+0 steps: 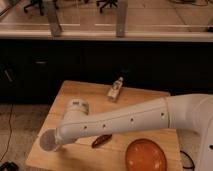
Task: Pick up the ceramic cup
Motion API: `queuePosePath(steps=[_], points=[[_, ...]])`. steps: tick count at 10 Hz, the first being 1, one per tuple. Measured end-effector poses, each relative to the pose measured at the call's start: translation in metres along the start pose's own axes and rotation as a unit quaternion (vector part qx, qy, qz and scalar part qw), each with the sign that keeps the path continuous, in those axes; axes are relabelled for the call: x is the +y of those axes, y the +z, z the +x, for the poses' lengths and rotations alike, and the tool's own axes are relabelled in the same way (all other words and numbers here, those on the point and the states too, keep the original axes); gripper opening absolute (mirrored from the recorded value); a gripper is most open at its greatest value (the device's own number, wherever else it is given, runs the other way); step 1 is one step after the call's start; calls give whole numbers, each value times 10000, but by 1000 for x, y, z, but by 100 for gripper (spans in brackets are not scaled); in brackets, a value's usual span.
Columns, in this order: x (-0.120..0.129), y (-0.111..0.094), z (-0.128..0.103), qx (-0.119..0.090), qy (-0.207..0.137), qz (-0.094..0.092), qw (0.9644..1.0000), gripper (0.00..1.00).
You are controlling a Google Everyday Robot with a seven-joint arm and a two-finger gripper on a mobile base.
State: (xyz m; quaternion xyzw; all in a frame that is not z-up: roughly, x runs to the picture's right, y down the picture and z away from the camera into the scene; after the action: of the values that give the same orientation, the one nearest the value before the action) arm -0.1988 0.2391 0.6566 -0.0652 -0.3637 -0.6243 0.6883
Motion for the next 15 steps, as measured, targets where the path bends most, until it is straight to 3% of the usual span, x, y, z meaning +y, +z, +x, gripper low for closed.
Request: queuePosePath(steps=[8,15], points=[[11,-8,6,186,744,341,9965,0],[15,-12,13,196,1483,618,9868,0]])
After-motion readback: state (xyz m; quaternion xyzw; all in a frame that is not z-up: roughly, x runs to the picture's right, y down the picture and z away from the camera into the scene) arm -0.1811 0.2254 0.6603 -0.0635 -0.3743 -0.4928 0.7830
